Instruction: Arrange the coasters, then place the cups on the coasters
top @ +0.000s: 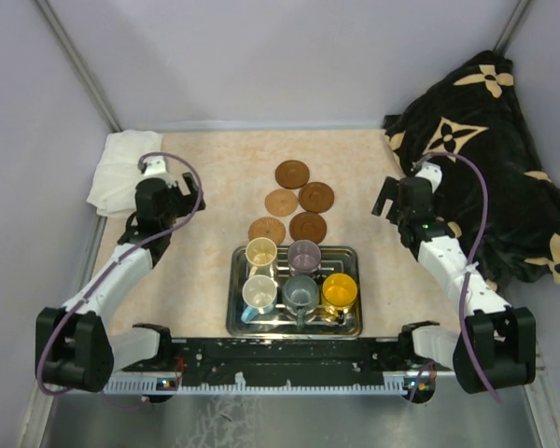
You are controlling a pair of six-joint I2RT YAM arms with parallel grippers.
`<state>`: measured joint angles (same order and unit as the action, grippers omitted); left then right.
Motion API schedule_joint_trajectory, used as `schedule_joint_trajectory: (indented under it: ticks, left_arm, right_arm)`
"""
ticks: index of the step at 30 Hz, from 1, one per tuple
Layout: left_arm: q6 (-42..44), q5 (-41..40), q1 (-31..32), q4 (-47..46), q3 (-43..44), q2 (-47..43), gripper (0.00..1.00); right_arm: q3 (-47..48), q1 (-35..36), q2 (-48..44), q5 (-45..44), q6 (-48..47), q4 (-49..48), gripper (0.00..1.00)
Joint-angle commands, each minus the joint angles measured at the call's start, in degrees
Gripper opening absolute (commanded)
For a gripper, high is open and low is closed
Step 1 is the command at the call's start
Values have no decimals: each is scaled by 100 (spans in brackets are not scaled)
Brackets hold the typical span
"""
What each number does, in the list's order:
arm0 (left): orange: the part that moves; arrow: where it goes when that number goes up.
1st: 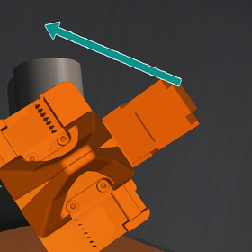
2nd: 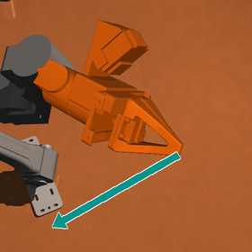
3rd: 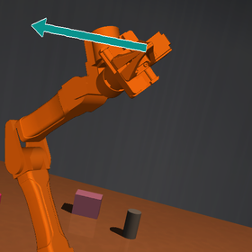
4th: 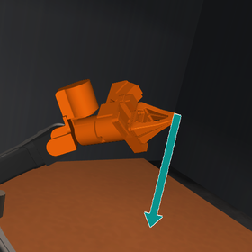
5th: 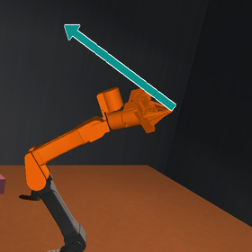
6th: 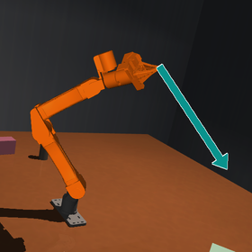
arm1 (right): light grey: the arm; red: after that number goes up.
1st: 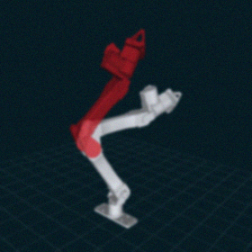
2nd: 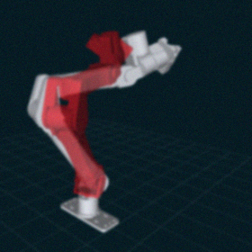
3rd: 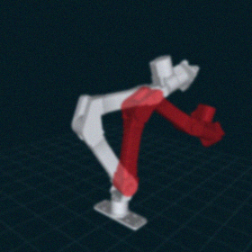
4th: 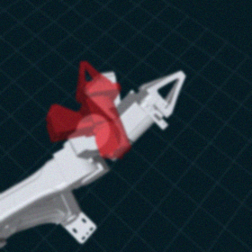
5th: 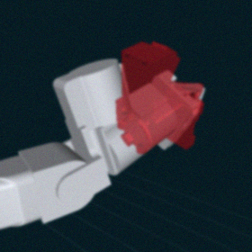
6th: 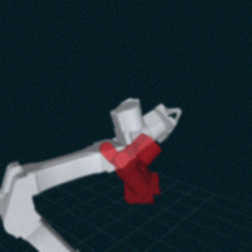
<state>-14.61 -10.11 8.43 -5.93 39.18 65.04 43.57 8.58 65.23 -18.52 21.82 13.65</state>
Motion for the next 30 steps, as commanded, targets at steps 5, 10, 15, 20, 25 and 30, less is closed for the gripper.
schedule_joint_trajectory:
  ticks: [5,10,15,20,25,30]
  left_arm:
    - [134,470,664,-207,872,1124,100]
    - [157,754,733,3,1286,1578,100]
    - [209,780,745,75,1257,1556,100]
    - [144,929,748,56,1060,1512,100]
    - [116,1098,755,57,995,1554,100]
    - [121,1225,757,81,991,1565,100]
  right_arm:
    - [1070,683,988,440,-520,-520,87]
    - [1822,1087,1737,431,-616,-586,69]
    - [2328,1243,2362,534,-836,-880,63]
    - [3061,1243,3226,870,-772,-577,69]
    - [3702,1315,4040,943,-776,-260,75]
    - [4101,1341,4694,904,-720,9,75]
